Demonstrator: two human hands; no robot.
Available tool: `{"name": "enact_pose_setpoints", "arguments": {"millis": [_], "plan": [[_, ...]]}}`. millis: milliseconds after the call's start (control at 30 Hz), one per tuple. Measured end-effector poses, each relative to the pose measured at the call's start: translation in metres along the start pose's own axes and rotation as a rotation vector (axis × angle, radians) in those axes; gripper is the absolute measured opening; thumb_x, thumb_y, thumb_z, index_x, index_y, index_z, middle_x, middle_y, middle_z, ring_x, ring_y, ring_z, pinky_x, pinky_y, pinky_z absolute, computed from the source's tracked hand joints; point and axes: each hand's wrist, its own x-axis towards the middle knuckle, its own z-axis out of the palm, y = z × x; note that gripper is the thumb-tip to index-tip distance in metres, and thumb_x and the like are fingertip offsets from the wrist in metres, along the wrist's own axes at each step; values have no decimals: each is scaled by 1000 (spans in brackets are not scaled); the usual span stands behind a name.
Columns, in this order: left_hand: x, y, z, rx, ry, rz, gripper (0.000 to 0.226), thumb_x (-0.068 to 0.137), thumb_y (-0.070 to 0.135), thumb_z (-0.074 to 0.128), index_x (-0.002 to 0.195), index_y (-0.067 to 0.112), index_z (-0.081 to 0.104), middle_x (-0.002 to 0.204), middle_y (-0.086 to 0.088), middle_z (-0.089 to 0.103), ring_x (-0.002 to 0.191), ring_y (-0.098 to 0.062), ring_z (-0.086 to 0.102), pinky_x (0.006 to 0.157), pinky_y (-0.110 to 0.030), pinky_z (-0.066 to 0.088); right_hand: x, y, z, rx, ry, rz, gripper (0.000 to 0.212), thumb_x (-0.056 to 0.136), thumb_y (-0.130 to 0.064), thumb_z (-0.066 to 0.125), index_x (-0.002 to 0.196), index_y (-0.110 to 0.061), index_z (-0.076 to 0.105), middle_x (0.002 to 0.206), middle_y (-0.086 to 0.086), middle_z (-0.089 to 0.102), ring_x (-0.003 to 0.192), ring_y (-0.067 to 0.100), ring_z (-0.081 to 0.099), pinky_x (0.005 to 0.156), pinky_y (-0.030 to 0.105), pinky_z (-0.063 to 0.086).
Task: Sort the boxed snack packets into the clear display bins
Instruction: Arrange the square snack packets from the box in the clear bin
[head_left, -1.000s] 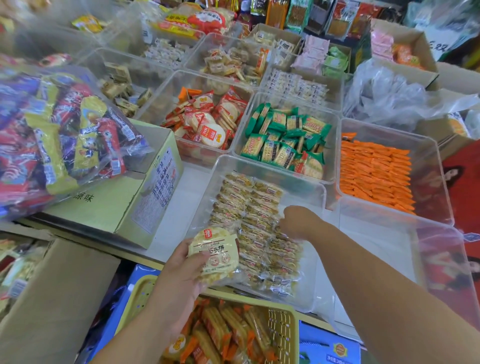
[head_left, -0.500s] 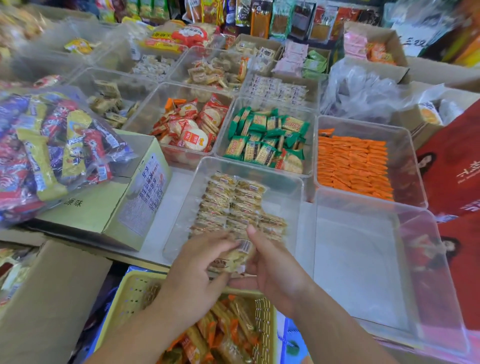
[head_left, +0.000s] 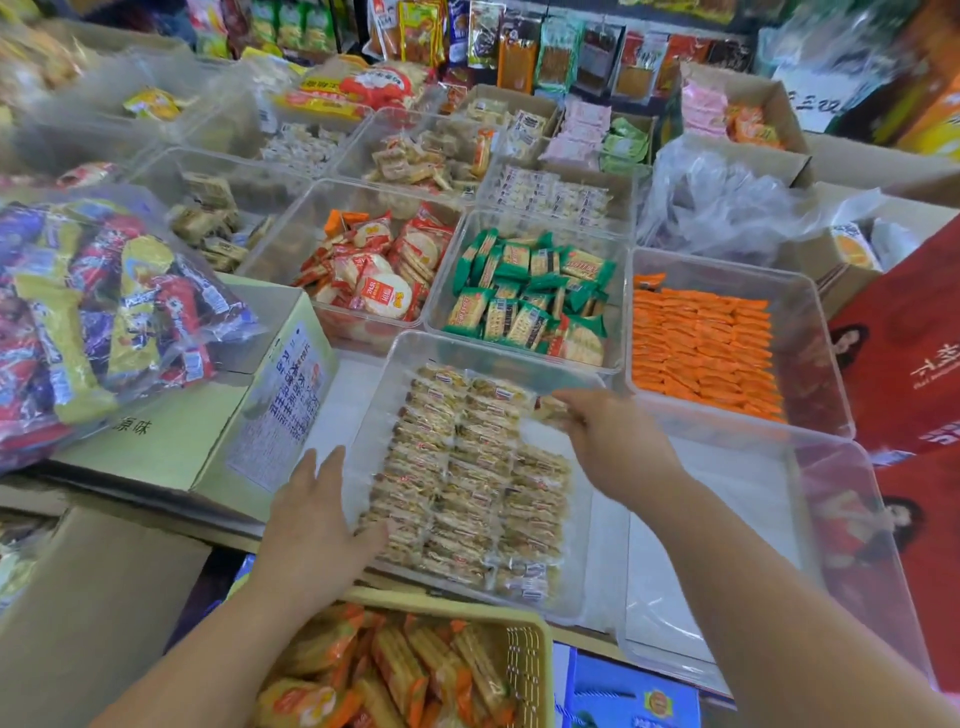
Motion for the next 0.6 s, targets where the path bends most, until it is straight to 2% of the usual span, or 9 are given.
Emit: {"name": "enact_pose_setpoints", "arguments": {"millis": [100,200,267,400,467,533,600], "plan": [[9,-10,6,-34,-135,-63,117,86,69,63,163,22,-11,172,-6,9,156,-26,19,120,-42,29,28,4,8,-399,-186,-74,37,95,-3,46,126,-23,55,109,5,63,84,25,58,70,38,56],[11,-12,12,40,-161,-64,122,83,78,56,161,23,-19,171,-5,13,150,-24,33,111,-41,40,47,5,26,-562,-318,-119,48,88,3,46,130,-19,52,108,5,60,98,29,59,69,40,52],[11,-12,13,81,-150,-48,122,82,81,53,160,23,-21,170,-4,15,147,-24,39,107,-40,44,57,6,41,-641,-355,-139,44,90,0,45,129,-19,54,109,6,62,101,30,61,68,38,46],[12,-13,11,94,-170,-16,122,81,83,49,159,23,-22,168,-2,19,141,-21,46,103,-36,48,74,13,67,-643,-485,-85,33,92,-1,47,122,-11,58,111,10,65,102,29,63,77,37,48],[13,-14,10,106,-166,-2,121,81,83,48,159,23,-22,166,-1,22,139,-20,47,101,-35,49,84,18,78,-614,-556,-61,30,91,-2,51,119,-7,59,113,11,66,103,28,63,76,33,46],[14,-15,10,120,-161,15,121,81,84,47,159,23,-22,164,0,25,137,-19,49,98,-33,49,93,23,91,-598,-626,-51,32,89,-1,56,120,-6,61,118,11,67,106,28,64,79,32,50],[15,-16,10,129,-156,29,121,81,85,46,159,22,-23,162,1,27,133,-17,51,91,-30,49,102,29,103,-579,-680,-43,41,87,2,58,127,-5,62,123,11,67,111,28,64,90,34,54]]}}
